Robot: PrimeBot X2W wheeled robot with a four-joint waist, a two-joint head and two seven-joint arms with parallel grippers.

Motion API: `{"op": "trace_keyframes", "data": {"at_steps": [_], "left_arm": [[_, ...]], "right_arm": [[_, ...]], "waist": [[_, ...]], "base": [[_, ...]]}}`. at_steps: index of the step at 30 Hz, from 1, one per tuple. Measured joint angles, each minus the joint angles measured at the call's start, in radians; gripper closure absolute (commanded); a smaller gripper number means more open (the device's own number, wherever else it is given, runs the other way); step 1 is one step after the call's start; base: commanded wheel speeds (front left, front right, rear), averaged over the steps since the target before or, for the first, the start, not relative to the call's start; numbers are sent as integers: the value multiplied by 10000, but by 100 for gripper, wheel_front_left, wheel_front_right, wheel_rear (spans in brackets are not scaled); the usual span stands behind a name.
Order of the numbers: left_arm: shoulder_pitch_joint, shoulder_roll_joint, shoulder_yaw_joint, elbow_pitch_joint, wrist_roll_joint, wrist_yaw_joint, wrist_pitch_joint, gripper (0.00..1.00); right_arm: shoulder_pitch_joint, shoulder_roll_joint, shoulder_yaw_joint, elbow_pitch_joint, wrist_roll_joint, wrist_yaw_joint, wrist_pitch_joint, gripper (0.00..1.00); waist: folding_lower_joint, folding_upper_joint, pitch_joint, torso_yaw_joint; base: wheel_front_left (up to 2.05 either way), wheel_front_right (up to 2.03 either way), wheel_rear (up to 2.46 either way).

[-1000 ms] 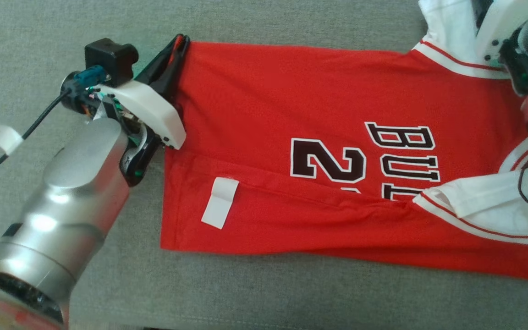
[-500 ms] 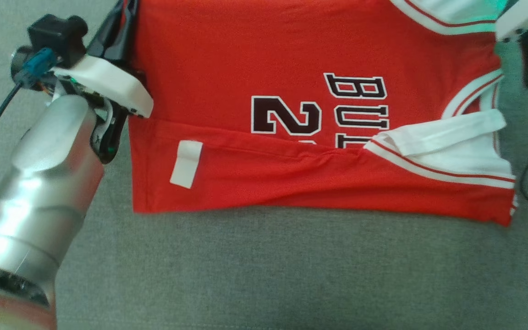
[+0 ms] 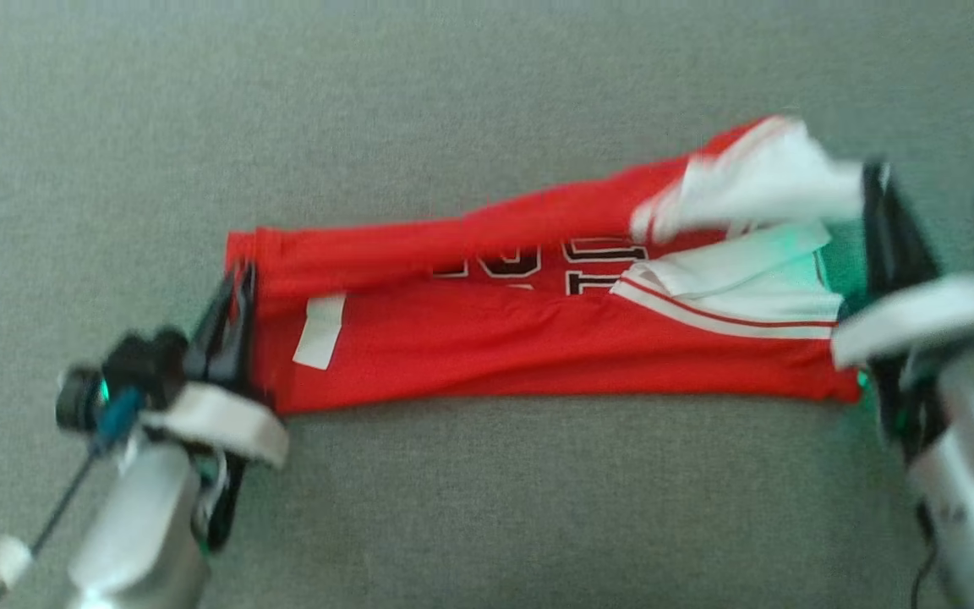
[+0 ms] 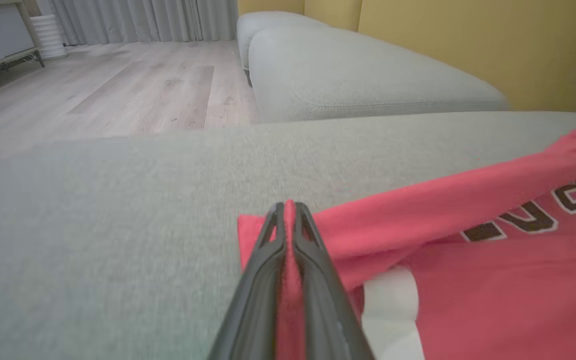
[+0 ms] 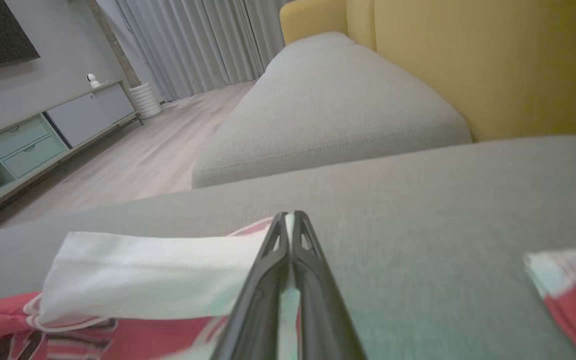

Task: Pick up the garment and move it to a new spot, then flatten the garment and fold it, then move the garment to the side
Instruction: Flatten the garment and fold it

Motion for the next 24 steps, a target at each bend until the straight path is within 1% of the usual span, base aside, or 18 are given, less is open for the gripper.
{"op": "trace_keyframes", "data": {"at_steps": [1, 2, 3, 4, 6, 7, 8, 9, 12, 16, 17, 20, 22, 24], "left_arm": [[280, -86, 194, -23, 111, -10, 0, 93], [518, -184, 418, -42, 169, -40, 0, 62], [717, -251, 633, -96, 255, -52, 0, 62], [870, -270, 792, -155, 460, -61, 0, 1], [1052, -380, 1237, -196, 677, -77, 0, 0], [1101, -435, 1392, -215, 800, -29, 0, 0], [1162, -504, 1580, -234, 966, 40, 0, 0], [1238, -577, 1774, -251, 1089, 138, 0, 0], [1656, -752, 2278, -445, 1580, 422, 0, 0], [2472, -1078, 2834, -1049, 2173, 805, 0, 0], [2663, -1147, 2872, -1197, 2341, 807, 0, 0], [3135, -1423, 2901, -1455, 2698, 784, 0, 0], [3394, -1582, 2920, -1563, 2851, 759, 0, 0], [3494, -1645, 2926, -1584, 2913, 711, 0, 0]], "right_arm": [[385, 52, -8, -148, 115, 0, 0, 100], [744, 130, -17, -245, 232, 0, 0, 100], [1047, 242, -27, -332, 347, 0, 0, 100], [1296, 357, -17, -387, 431, 0, 2, 100], [1617, 585, -38, -435, 443, 0, 4, 100], [1694, 673, -77, -437, 443, 0, 4, 65], [1740, 759, -142, -431, 437, 0, 4, 13], [1752, 836, -221, -407, 362, 0, 4, 0], [1750, 1028, -713, -407, -347, 0, 2, 0], [1778, 1425, -1733, -836, -2215, 0, 2, 0], [1815, 1582, -1981, -1011, -2675, 0, 0, 0], [2250, 1914, -2197, -1225, -3779, 0, -10, 0], [2682, 2109, -2372, -1189, -3996, 0, -10, 0], [2866, 2144, -2389, -1139, -4130, 0, -10, 0]], "waist": [[0, 0, -89, -29], [0, 0, -174, -55], [0, 0, -244, -82], [-1, 0, -297, -119], [1, 0, -379, -178], [2, 0, -418, -193], [2, 0, -459, -204], [2, 0, -504, -215], [2, 0, -669, -252], [2, 0, -977, -282], [2, 0, -1068, -281], [1, 0, -1346, -243], [1, 0, -1517, -196], [1, 0, -1596, -169]], "base": [[0, 0, 0], [0, 0, 0], [0, 0, 0], [0, 0, 0], [0, 0, 0], [0, 0, 0], [0, 0, 0], [0, 0, 0], [0, 0, 0], [0, 0, 0], [0, 0, 0], [0, 0, 0], [0, 0, 0], [0, 0, 0]]}}
